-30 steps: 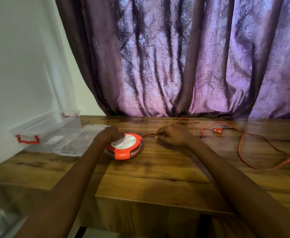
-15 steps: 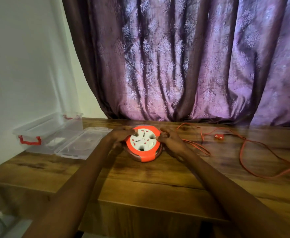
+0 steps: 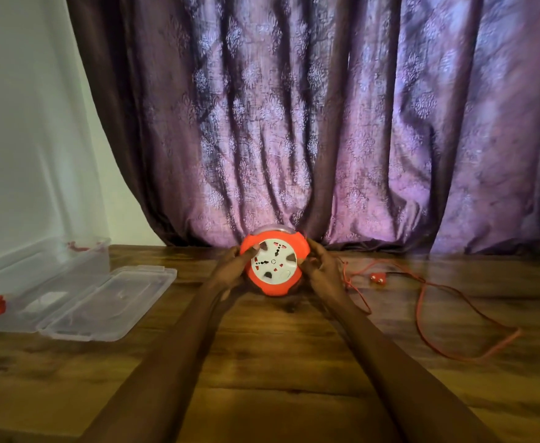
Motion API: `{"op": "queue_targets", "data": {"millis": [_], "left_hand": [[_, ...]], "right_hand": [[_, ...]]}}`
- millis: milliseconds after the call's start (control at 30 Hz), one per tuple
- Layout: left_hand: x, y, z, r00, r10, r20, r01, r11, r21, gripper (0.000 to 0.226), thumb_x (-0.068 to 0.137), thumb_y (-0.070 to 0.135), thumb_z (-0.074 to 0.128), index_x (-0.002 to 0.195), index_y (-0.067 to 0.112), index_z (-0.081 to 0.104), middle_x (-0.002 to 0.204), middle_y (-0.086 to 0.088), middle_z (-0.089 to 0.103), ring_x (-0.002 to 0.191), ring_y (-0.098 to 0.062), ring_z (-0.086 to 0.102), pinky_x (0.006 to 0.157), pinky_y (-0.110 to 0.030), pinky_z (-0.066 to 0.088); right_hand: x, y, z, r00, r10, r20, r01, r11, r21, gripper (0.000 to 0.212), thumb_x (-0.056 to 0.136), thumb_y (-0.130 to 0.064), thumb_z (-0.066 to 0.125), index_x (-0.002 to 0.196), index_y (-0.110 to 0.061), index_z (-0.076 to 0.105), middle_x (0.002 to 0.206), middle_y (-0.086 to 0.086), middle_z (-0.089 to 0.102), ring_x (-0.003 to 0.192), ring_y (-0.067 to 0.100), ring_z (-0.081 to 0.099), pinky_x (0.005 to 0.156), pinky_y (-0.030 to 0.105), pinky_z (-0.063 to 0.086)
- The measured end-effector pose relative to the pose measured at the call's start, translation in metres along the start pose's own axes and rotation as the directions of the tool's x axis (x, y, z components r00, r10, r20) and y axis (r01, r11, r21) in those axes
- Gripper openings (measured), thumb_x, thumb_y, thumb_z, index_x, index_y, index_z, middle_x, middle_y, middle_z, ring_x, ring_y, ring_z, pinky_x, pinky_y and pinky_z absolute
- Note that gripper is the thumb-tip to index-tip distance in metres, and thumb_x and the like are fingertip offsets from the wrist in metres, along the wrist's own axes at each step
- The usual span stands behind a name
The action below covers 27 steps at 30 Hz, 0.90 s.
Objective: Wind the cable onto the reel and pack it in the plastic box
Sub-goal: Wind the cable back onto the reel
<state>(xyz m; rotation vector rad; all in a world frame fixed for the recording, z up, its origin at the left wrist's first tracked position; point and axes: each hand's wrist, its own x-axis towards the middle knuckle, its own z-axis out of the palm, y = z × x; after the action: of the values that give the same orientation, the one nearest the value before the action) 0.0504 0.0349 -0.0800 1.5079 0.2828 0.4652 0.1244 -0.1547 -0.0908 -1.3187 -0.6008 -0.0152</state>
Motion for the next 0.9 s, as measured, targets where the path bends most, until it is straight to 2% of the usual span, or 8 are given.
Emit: {"op": "queue_targets", "data": {"millis": [100,200,300,533,633,733,800,900], "left_hand": [[0.003,-0.01,0.003,0.995,-0.078,0.067,0.081,0.996,-0.033,0.045,0.079,0.055,0.074,0.115,0.028,0.065,0.106,-0.001,0.077,0.094,-0.023,0.073,0.072,-0.043,0.06],[0.01,-0.016,0.008,0.998,-0.018,0.064,0.024,0.995,-0.093,0.051,0.074,0.056,0.078,0.113,0.025,0.067,0.103,-0.005,0.077,0.088,-0.026,0.075,0.068,-0.043,0.06],[0.015,-0.025,0.014,1.0,0.015,0.019,-0.013,0.993,-0.115,0.054,0.069,0.057,0.081,0.111,0.026,0.068,0.103,-0.007,0.077,0.09,-0.03,0.075,0.068,-0.046,0.06],[0.021,-0.026,0.009,0.997,0.065,0.051,-0.059,0.992,-0.114,0.037,0.082,0.043,0.075,0.114,0.025,0.069,0.085,0.0,0.075,0.069,-0.015,0.073,0.066,-0.043,0.059],[0.016,-0.022,0.01,0.989,0.143,0.028,-0.141,0.987,-0.073,0.025,0.09,0.036,0.069,0.106,0.018,0.068,0.068,0.003,0.07,0.058,-0.012,0.067,0.051,-0.029,0.054],[0.013,-0.015,0.012,0.967,0.256,-0.018,-0.255,0.966,0.028,0.023,0.093,0.035,0.065,0.08,0.016,0.061,0.051,0.003,0.052,0.043,-0.009,0.046,0.041,-0.02,0.037],[0.014,-0.01,0.01,0.957,0.288,0.004,-0.286,0.947,0.147,0.026,0.094,0.037,0.063,0.081,0.016,0.066,0.059,0.001,0.061,0.051,-0.009,0.053,0.048,-0.025,0.044],[0.014,-0.006,0.002,0.955,0.29,0.071,-0.298,0.927,0.228,0.045,0.092,0.047,0.062,0.095,0.002,0.067,0.067,-0.01,0.065,0.056,-0.016,0.056,0.053,-0.03,0.046]], "right_hand": [[0.006,0.004,0.0,0.999,-0.014,-0.035,0.015,0.999,0.029,0.048,0.092,0.002,0.063,0.137,-0.01,0.051,0.108,0.002,0.069,0.089,0.003,0.068,0.078,0.024,0.059],[0.015,0.009,-0.002,0.999,0.006,-0.053,-0.002,0.998,0.069,0.05,0.089,-0.004,0.069,0.136,-0.017,0.054,0.119,0.01,0.069,0.108,0.025,0.066,0.089,0.043,0.058],[0.022,0.018,-0.009,0.999,0.028,-0.038,-0.027,0.999,0.046,0.049,0.09,-0.005,0.068,0.135,-0.02,0.054,0.122,0.013,0.068,0.113,0.031,0.065,0.09,0.045,0.058],[0.016,0.022,-0.022,0.991,-0.136,-0.013,0.116,0.89,-0.441,0.065,0.089,-0.018,0.065,0.147,-0.028,0.037,0.126,0.006,0.062,0.103,0.022,0.064,0.091,0.046,0.053],[0.011,0.013,-0.022,0.946,-0.316,0.069,0.268,0.646,-0.715,0.058,0.09,-0.031,0.061,0.142,-0.03,0.037,0.138,0.003,0.044,0.108,0.025,0.059,0.09,0.042,0.051],[0.012,0.0,-0.02,0.797,-0.484,0.362,0.525,0.256,-0.812,0.043,0.087,-0.024,0.064,0.129,-0.027,0.058,0.131,0.005,0.052,0.115,0.03,0.052,0.092,0.046,0.049],[0.012,-0.003,-0.018,0.694,-0.45,0.562,0.658,0.079,-0.749,0.047,0.082,-0.02,0.066,0.128,-0.032,0.062,0.133,0.003,0.056,0.118,0.029,0.051,0.09,0.043,0.048],[0.011,-0.006,-0.018,0.681,-0.305,0.665,0.68,-0.071,-0.73,0.064,0.075,-0.028,0.066,0.133,-0.048,0.048,0.142,-0.003,0.046,0.127,0.022,0.043,0.088,0.038,0.043]]}}
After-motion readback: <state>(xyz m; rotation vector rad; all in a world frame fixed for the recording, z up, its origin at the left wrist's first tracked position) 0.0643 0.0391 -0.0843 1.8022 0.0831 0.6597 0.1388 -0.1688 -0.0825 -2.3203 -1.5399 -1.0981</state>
